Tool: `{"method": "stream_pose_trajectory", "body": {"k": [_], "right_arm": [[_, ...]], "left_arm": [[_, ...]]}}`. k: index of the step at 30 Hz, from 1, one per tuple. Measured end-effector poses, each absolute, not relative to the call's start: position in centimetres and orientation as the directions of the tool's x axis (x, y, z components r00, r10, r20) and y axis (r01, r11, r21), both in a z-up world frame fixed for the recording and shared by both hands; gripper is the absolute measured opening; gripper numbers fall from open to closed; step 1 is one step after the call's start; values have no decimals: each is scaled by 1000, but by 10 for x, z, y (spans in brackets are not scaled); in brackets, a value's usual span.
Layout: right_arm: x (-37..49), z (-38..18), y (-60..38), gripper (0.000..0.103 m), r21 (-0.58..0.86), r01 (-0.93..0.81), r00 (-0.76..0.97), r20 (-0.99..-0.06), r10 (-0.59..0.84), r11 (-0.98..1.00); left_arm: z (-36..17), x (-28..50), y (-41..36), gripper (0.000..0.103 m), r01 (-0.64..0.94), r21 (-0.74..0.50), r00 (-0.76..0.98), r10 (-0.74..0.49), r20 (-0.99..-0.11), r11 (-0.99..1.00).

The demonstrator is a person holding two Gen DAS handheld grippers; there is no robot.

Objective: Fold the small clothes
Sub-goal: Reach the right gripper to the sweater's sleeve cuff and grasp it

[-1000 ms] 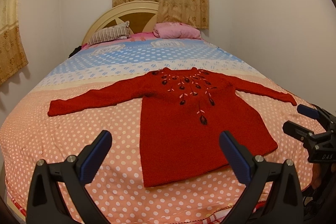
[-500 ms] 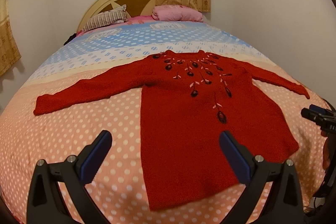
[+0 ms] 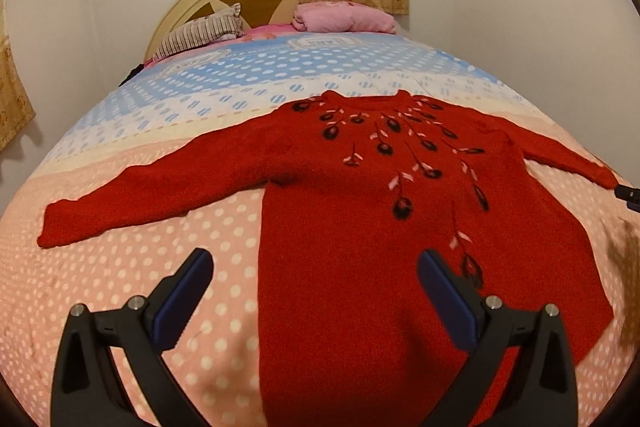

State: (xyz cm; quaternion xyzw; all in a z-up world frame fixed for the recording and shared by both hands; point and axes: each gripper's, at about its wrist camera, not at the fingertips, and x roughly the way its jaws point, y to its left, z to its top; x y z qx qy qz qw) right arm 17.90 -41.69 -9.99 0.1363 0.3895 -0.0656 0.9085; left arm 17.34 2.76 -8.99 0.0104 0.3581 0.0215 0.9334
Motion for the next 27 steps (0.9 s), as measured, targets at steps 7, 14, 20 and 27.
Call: {"method": "stream_pose_trajectory", "body": {"k": [7,14,20,27], "right_arm": [[201,-109,-491,97,200,376,654,-749,-106,905],[210,-108,-564,84,254,516,651,-737,-182,818],[225,-115,-609,70,206,607,585,-770,-256,767],[238,-129,-620,64,220,617,546,-812,-209,756]], "left_arm": [[-103,191,22,103,-31,35,724,47,-688,999],[-104,206,24,103,-47,39,728,61,-682,998],[-103,213,21,103,-47,79,745,87,-662,996],[-107,222,34,103,-85,96,749,127,-650,992]]}}
